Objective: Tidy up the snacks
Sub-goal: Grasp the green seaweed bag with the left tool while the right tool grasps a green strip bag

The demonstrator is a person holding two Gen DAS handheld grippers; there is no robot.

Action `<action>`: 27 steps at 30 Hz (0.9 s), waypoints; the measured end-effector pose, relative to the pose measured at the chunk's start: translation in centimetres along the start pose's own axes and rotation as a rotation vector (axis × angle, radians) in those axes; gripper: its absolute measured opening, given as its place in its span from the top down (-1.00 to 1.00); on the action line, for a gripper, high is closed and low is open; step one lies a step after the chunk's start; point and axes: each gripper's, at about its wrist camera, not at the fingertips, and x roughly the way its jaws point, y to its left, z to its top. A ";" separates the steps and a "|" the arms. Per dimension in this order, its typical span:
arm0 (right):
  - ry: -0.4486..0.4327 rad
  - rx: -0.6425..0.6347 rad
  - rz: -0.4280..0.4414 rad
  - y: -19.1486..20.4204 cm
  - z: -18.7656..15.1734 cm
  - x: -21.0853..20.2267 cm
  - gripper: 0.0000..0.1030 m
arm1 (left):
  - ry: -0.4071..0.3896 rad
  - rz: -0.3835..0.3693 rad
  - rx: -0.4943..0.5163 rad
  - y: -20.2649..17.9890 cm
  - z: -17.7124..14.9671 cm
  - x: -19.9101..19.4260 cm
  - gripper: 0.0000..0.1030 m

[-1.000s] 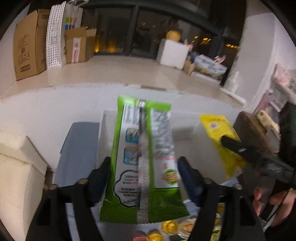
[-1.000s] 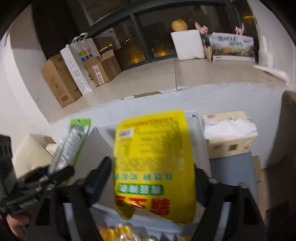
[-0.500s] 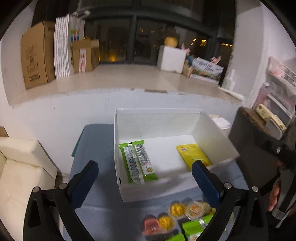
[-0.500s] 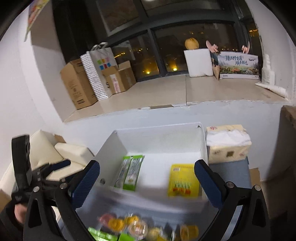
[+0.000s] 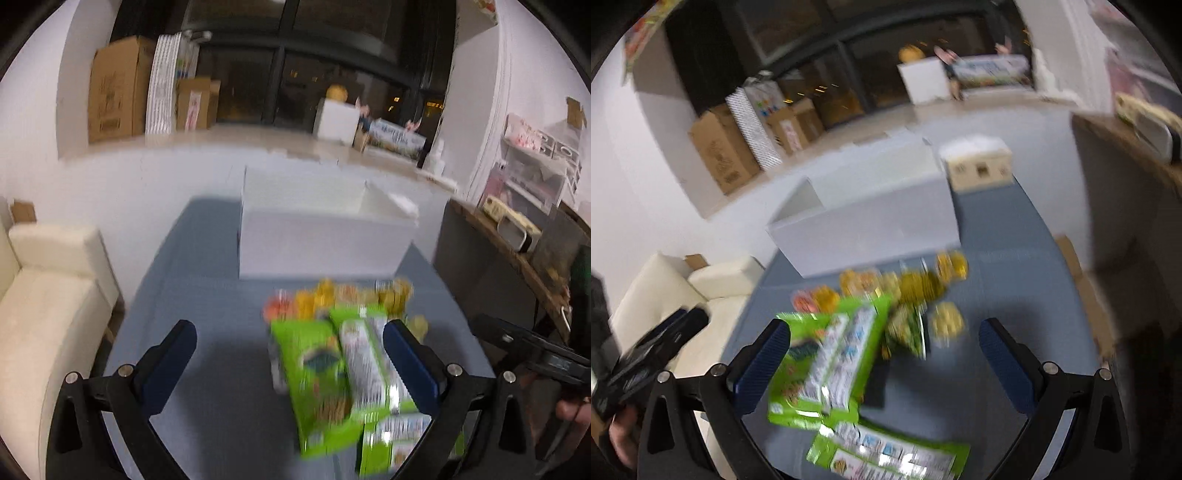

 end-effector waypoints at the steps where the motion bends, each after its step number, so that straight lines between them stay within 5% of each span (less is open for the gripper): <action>1: 0.024 -0.011 -0.005 0.4 -0.5 0.8 -1.00 | 0.005 0.013 -0.005 0.2 -0.9 -0.3 -1.00; 13: 0.151 -0.231 -0.134 7.3 -2.8 10.0 -1.00 | 0.048 0.070 -0.068 3.4 -5.1 -1.6 -1.00; 17: 0.211 -0.195 -0.136 6.5 -3.3 11.7 -0.48 | 0.060 0.051 -0.091 4.0 -5.5 -1.7 -1.00; 27: 0.127 -0.151 -0.081 4.3 -1.7 6.8 -0.44 | 0.092 0.043 -0.023 1.1 -4.7 0.7 -1.00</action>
